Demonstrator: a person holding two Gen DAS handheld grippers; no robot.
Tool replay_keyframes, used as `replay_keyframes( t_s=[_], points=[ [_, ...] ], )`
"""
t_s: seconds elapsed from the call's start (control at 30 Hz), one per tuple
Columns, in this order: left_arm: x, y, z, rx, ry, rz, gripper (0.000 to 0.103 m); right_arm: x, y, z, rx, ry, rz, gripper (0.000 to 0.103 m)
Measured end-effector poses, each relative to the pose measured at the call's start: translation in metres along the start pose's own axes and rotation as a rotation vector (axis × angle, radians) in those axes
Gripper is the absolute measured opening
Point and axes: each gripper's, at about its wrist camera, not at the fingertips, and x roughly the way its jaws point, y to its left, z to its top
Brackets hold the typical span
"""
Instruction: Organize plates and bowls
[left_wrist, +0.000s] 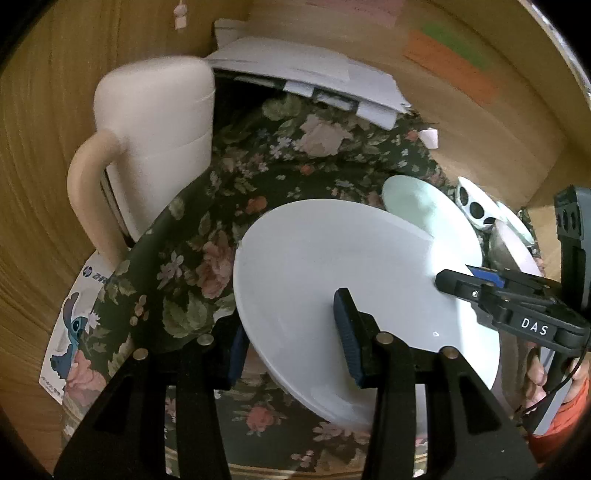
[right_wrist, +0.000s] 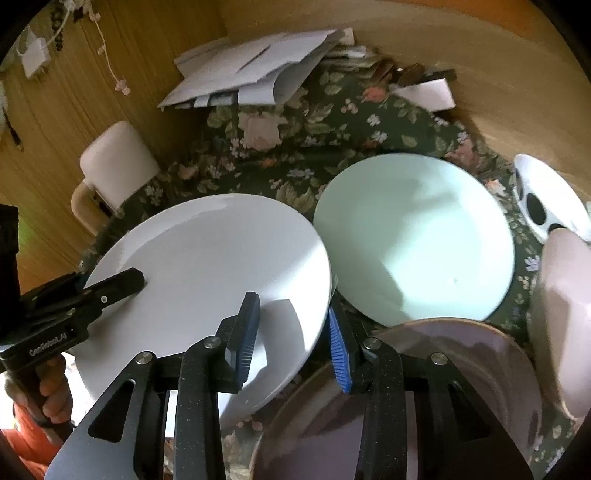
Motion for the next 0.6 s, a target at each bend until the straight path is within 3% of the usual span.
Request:
replay_keyframes(
  t_s=[0.6],
  points=[
    [-0.026, -0.061, -0.004, 0.119, -0.065, -0.065, 0.044, -0.069, -0.03, -0.029, 0.077, -0.117, -0.061, 0.033]
  ],
)
